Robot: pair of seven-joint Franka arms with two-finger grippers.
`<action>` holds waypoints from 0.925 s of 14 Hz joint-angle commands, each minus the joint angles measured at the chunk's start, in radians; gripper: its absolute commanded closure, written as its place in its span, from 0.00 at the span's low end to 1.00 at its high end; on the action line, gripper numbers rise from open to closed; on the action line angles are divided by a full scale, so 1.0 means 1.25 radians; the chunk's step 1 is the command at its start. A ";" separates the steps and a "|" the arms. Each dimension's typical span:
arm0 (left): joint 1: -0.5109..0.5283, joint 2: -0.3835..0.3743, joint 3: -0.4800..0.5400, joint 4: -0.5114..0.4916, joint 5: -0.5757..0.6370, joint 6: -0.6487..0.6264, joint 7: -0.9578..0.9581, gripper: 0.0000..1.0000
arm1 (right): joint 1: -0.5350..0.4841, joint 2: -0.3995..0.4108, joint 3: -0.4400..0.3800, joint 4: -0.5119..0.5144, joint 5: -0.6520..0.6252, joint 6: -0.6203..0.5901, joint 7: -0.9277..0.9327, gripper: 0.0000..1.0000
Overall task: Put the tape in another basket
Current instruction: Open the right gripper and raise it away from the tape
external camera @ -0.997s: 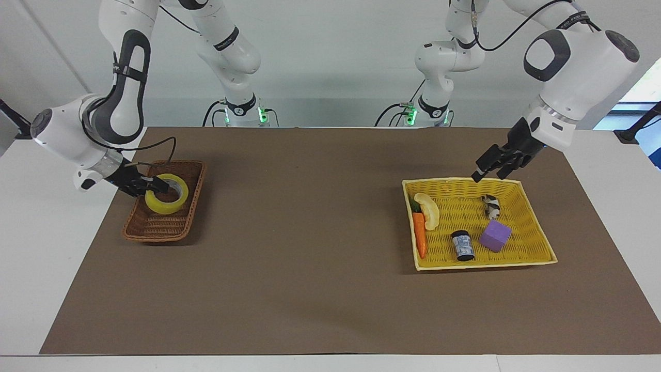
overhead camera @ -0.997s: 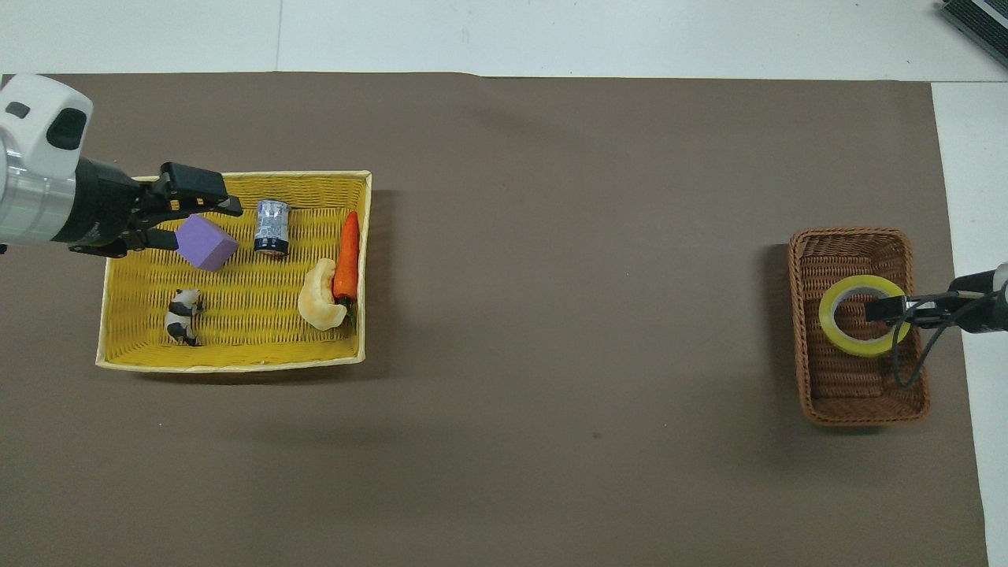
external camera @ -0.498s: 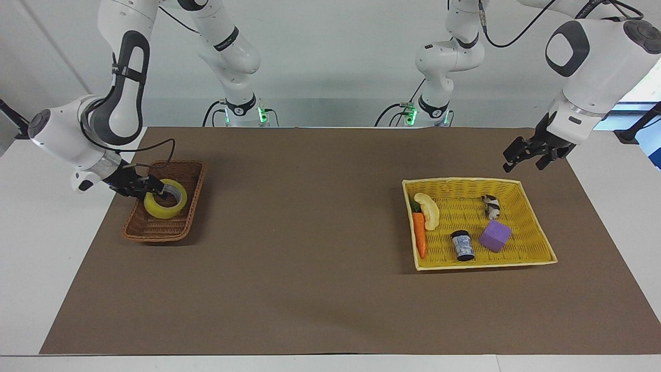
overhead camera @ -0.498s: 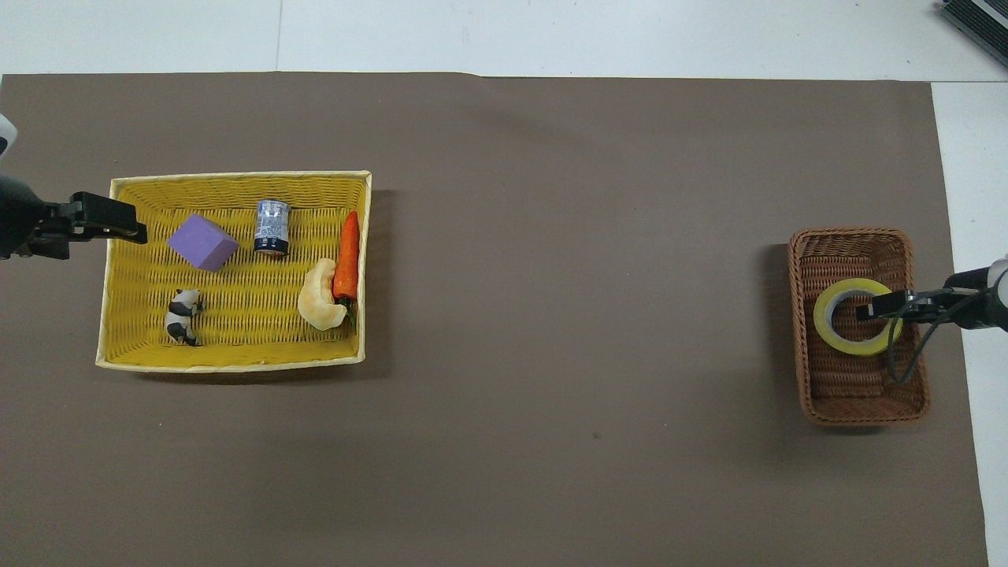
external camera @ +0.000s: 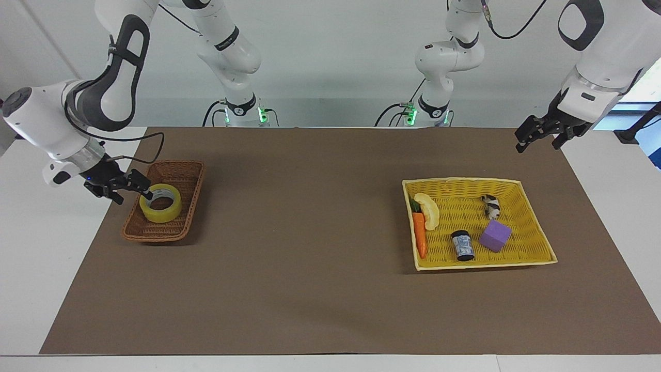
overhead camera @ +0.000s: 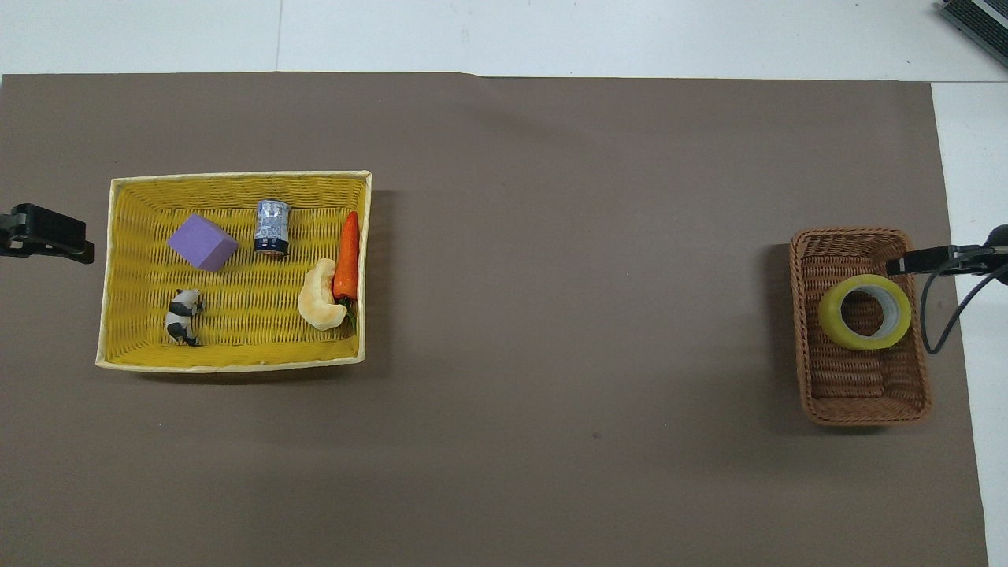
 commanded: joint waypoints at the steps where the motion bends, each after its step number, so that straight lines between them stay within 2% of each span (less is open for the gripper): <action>1: 0.004 -0.002 -0.004 0.002 0.017 -0.014 0.007 0.00 | 0.044 -0.038 0.005 0.010 -0.059 -0.032 0.099 0.00; 6: 0.002 -0.002 -0.004 0.003 0.013 -0.011 0.003 0.00 | 0.186 -0.115 0.005 0.003 -0.135 -0.122 0.357 0.00; 13: 0.004 -0.001 -0.004 0.002 0.013 -0.011 0.003 0.00 | 0.349 -0.184 0.008 -0.024 -0.137 -0.183 0.638 0.00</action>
